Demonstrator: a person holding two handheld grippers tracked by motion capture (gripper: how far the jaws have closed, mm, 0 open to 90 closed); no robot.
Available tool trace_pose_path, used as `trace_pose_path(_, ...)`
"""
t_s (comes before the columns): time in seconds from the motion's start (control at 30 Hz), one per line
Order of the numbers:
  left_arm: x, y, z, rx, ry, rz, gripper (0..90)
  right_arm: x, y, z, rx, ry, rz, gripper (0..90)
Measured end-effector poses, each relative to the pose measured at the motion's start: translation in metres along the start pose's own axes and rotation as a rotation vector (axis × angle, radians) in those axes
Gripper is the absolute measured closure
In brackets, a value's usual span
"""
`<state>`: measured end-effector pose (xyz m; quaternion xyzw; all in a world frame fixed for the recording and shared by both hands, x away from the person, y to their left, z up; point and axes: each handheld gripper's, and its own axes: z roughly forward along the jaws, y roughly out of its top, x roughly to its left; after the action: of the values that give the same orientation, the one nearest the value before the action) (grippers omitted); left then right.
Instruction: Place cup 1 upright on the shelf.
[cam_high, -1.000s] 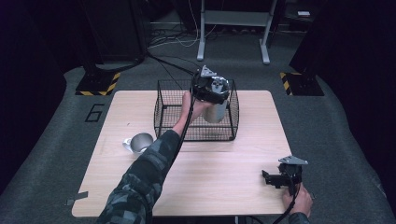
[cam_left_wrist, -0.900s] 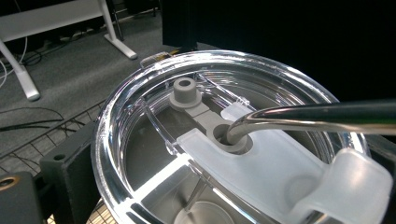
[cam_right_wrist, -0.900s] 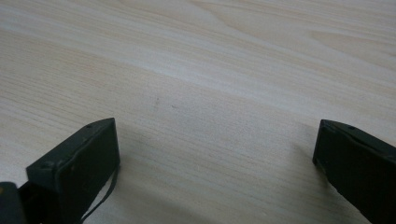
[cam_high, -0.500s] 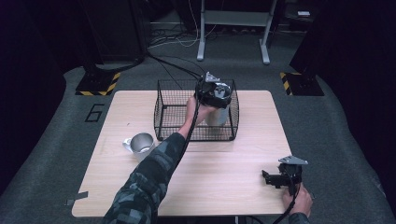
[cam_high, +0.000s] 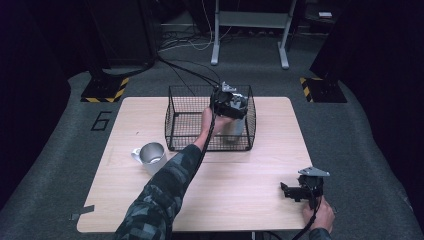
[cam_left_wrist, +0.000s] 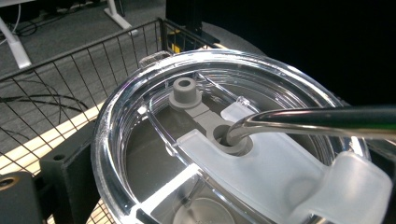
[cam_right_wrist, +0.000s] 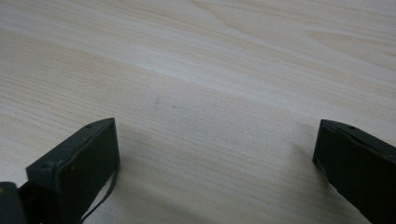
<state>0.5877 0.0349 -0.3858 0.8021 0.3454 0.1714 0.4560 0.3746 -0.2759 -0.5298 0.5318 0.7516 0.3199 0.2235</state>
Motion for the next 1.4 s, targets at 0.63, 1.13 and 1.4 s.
trace_pose_path(0.63,-0.001,-0.01,0.012,0.049,-0.003,0.013,3.6,0.0,0.0,0.0,0.002,0.0,0.003,0.0)
trace_pose_path(1.13,-0.005,-0.013,0.006,0.053,0.005,0.028,2.8,0.0,0.0,0.0,0.002,0.0,0.003,0.0)
trace_pose_path(1.4,-0.005,-0.014,-0.006,0.034,-0.006,0.017,0.0,0.0,0.0,0.0,0.001,0.0,-0.001,0.0)
